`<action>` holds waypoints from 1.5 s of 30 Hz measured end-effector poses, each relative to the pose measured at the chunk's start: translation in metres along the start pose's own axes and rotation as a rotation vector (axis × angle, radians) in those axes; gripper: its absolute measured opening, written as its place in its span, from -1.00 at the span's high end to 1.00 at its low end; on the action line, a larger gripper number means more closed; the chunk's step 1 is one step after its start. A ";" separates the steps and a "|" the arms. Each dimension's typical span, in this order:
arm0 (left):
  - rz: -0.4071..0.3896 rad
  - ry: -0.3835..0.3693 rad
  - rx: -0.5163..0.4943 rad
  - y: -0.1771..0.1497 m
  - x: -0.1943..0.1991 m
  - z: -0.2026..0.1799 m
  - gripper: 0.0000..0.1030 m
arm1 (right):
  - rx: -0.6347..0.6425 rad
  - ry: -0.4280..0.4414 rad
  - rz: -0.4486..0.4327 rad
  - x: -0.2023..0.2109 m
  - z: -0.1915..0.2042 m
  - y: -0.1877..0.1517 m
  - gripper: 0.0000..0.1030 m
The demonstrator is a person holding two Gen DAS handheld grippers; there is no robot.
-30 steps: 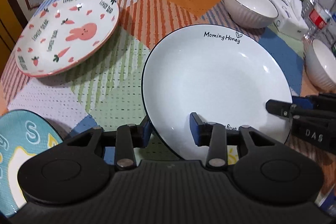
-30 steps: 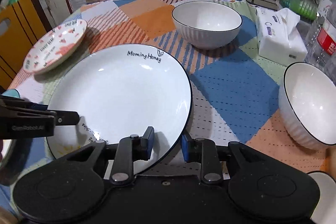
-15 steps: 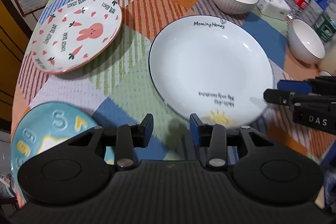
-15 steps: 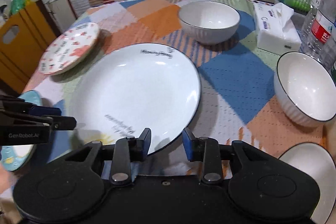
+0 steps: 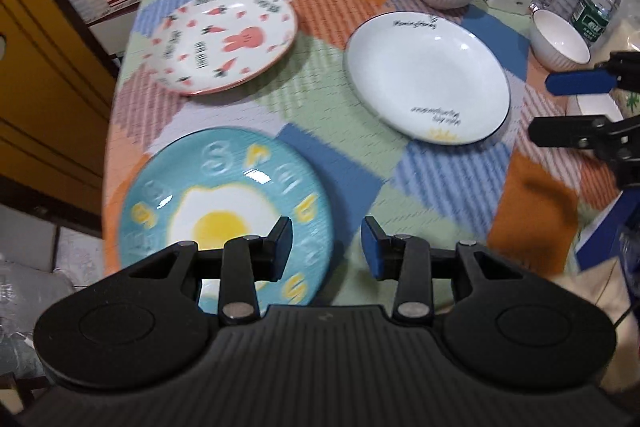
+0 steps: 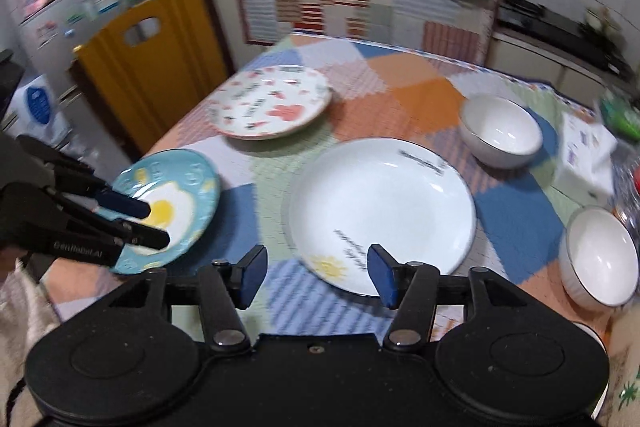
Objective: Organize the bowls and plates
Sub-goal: 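Open both grippers and move them to the teal egg plate rim, then grasp the teal egg plate rim with both grippers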
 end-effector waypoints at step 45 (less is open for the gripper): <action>0.111 0.015 0.156 -0.041 -0.074 0.159 0.46 | -0.010 0.303 0.108 -0.162 0.104 0.025 0.47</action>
Point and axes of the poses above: each gripper's, at about its wrist camera, not at the fingertips, and x roughly against the way its jaws point, z to its left, y to its top, the point moved 8 cm from there along -x, roughly the way its jaws point, and after that the axes turned 14 degrees about z, right-handed, at the moved point
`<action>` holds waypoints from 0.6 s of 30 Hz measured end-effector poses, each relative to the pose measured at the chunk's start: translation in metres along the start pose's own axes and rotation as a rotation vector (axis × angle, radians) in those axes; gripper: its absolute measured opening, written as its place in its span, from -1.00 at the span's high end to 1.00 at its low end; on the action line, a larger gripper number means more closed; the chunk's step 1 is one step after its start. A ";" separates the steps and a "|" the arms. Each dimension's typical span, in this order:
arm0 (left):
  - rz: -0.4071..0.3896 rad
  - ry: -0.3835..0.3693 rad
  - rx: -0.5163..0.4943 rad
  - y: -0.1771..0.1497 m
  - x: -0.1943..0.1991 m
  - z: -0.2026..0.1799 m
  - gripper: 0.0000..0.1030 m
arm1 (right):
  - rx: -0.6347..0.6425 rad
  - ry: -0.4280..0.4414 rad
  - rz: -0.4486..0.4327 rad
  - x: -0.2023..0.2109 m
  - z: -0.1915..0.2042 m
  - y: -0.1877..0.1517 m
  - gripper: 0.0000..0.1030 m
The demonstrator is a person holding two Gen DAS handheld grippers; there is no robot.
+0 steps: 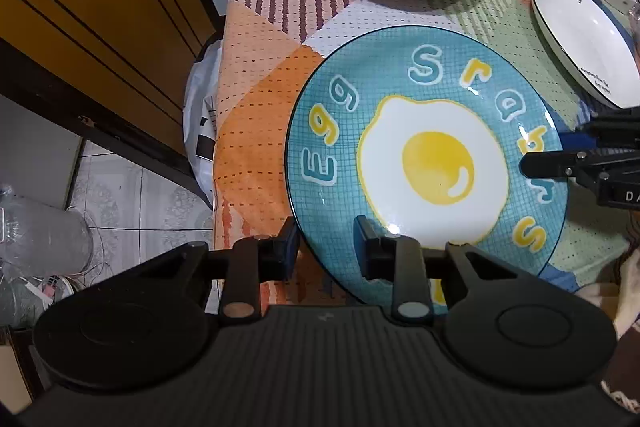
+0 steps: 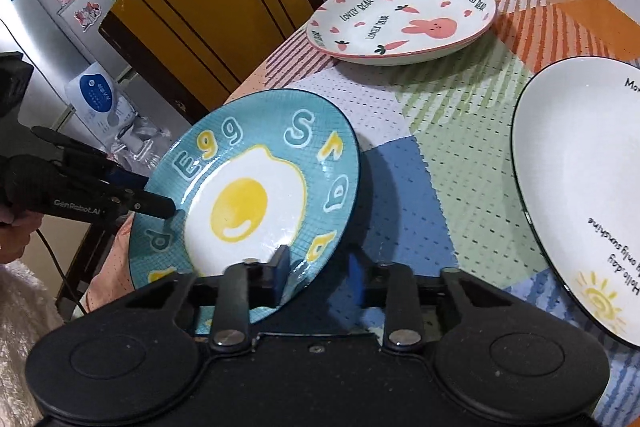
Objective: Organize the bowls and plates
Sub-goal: 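Grasp the teal egg plate rim with both grippers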
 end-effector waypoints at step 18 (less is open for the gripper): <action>-0.051 -0.074 0.129 -0.002 -0.004 0.000 0.28 | -0.014 0.016 -0.017 -0.001 0.000 0.002 0.57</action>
Point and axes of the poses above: each gripper's, at about its wrist camera, not at the fingertips, and x roughly against the way its jaws point, z to its left, y to its top, the point moved 8 cm from there along -x, roughly the way its jaws point, and after that the axes turned 14 degrees about z, right-handed, at the moved point
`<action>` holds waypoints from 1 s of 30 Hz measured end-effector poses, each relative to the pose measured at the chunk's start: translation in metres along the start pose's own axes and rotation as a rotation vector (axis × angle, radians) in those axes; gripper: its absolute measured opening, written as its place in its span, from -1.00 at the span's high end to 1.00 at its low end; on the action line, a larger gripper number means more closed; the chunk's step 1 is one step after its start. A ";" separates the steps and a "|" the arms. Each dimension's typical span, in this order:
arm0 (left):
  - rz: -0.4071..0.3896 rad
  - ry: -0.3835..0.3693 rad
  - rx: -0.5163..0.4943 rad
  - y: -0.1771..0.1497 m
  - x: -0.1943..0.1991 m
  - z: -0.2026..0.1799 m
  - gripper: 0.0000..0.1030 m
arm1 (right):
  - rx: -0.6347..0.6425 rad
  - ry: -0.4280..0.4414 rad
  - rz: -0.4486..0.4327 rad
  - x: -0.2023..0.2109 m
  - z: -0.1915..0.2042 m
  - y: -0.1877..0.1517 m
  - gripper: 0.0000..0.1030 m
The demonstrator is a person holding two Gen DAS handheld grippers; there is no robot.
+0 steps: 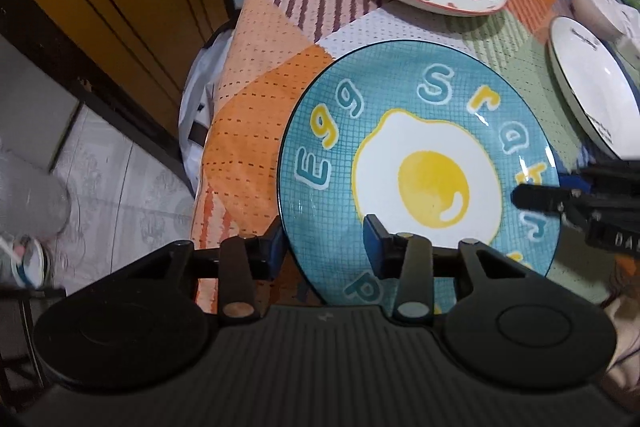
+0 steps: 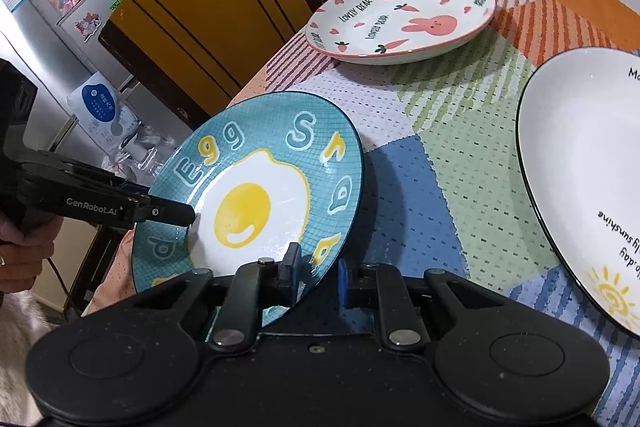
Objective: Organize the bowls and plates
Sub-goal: 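Grasp the teal egg plate rim with both grippers, then lift the teal egg plate and lower it onto the white plate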
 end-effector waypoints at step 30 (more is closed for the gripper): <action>-0.063 -0.124 -0.195 0.042 0.055 -0.125 0.32 | 0.056 -0.105 -0.142 0.128 -0.045 -0.016 0.58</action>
Point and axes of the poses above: each gripper's, at about its wrist camera, not at the fingertips, and x roughly against the way its jaws point, z to its left, y to its top, the point moved 8 cm from there along -x, roughly the way its jaws point, and after that the axes turned 14 degrees about z, right-handed, at the moved point
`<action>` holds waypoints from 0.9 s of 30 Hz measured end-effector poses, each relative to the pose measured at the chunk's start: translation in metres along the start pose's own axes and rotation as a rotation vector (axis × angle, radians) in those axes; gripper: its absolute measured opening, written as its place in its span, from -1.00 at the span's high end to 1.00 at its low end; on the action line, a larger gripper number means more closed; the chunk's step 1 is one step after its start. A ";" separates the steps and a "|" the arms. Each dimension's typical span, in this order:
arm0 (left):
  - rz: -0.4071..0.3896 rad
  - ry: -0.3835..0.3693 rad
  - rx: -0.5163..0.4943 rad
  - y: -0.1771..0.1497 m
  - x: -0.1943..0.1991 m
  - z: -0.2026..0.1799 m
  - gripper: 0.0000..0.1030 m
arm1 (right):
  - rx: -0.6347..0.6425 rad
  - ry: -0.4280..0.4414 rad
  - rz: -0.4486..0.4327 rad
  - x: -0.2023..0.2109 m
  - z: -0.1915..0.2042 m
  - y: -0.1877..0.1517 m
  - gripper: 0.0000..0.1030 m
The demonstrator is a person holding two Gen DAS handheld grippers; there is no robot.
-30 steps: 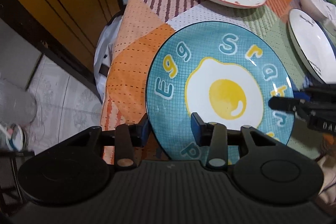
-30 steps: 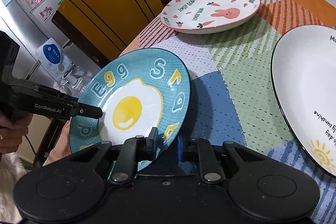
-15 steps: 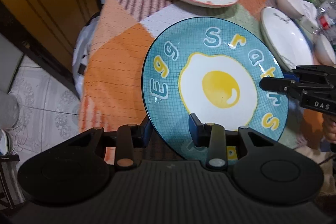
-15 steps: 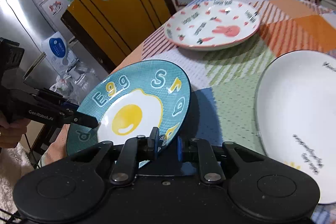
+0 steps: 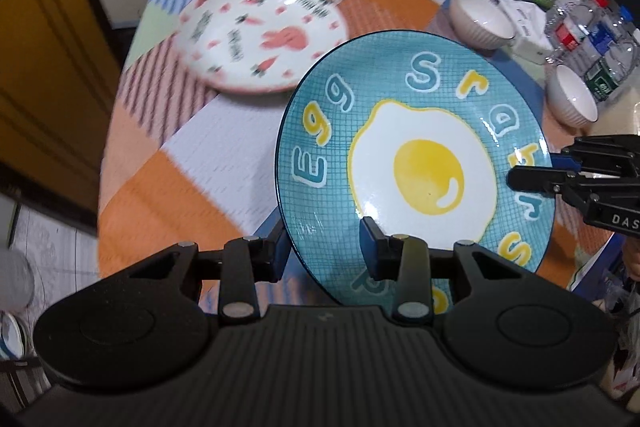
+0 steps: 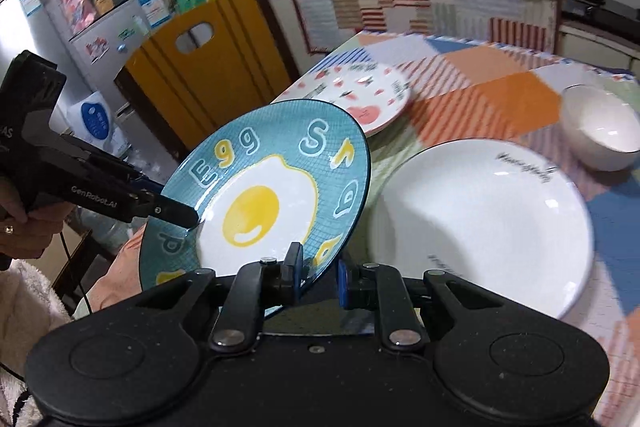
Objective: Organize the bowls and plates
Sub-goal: 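Lift the teal egg plate and lower it onto the white plate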
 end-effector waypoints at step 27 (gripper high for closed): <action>0.088 -0.058 -0.065 0.098 -0.085 -0.087 0.31 | -0.269 -0.106 -0.004 0.019 -0.132 -0.026 0.58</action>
Point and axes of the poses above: each gripper's, at about its wrist camera, not at the fingertips, and x roughly against the way its jaws point, z to its left, y to its top, the point moved 8 cm from there along -x, roughly the way its jaws point, and after that the axes turned 14 degrees about z, right-handed, at the moved point
